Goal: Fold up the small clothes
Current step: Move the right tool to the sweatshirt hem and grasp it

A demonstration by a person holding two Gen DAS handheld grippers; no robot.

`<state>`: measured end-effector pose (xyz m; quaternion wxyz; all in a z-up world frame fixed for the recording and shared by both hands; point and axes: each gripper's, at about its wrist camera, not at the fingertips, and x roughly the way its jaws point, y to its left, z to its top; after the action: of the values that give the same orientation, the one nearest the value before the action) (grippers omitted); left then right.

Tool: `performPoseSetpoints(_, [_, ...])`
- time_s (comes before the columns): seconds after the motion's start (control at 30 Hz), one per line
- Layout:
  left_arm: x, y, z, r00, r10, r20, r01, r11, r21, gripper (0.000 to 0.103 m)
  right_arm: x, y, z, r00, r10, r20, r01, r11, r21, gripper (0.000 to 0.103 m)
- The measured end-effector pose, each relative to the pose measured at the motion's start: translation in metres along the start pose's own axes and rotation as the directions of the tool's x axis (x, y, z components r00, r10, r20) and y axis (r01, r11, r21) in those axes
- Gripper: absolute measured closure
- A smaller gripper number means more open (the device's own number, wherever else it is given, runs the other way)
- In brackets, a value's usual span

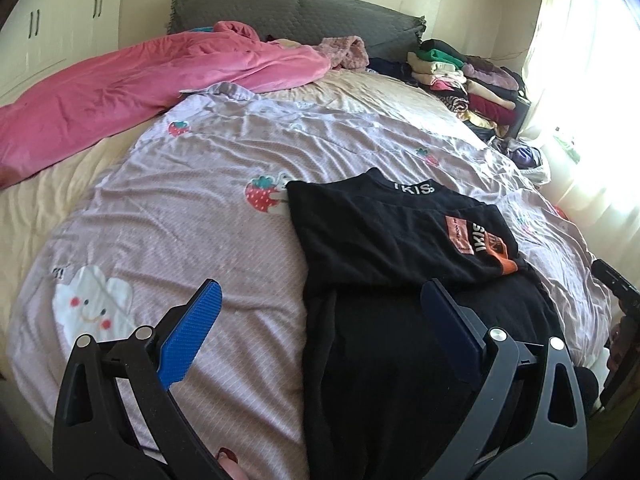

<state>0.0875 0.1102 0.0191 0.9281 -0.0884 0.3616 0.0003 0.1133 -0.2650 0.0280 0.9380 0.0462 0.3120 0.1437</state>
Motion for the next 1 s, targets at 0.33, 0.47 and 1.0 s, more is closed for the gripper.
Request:
performPoseSetpoints(0.33, [-0.011,0.013,-0.017,0.999,0.02,-0.028,-0.02,1.0,-0.004,0.01,-0.022,-0.014,-0.015,0.999,-0.041,-0.016,0.041,0.999,0.002,0.005])
performPoseSetpoints(0.47, [-0.014,0.017,-0.025,0.999,0.023,-0.04,-0.024,1.0,-0.014,0.01,-0.027,-0.021,-0.032,0.996,-0.069,-0.05,0.068,0.998,-0.012,0.005])
performPoseSetpoints(1.0, [-0.018,0.004,-0.059,0.995,0.019,-0.101,-0.015,0.999,0.042,0.01,-0.049,-0.048,-0.084,0.983,-0.114,-0.143,0.113,0.993,-0.017,0.005])
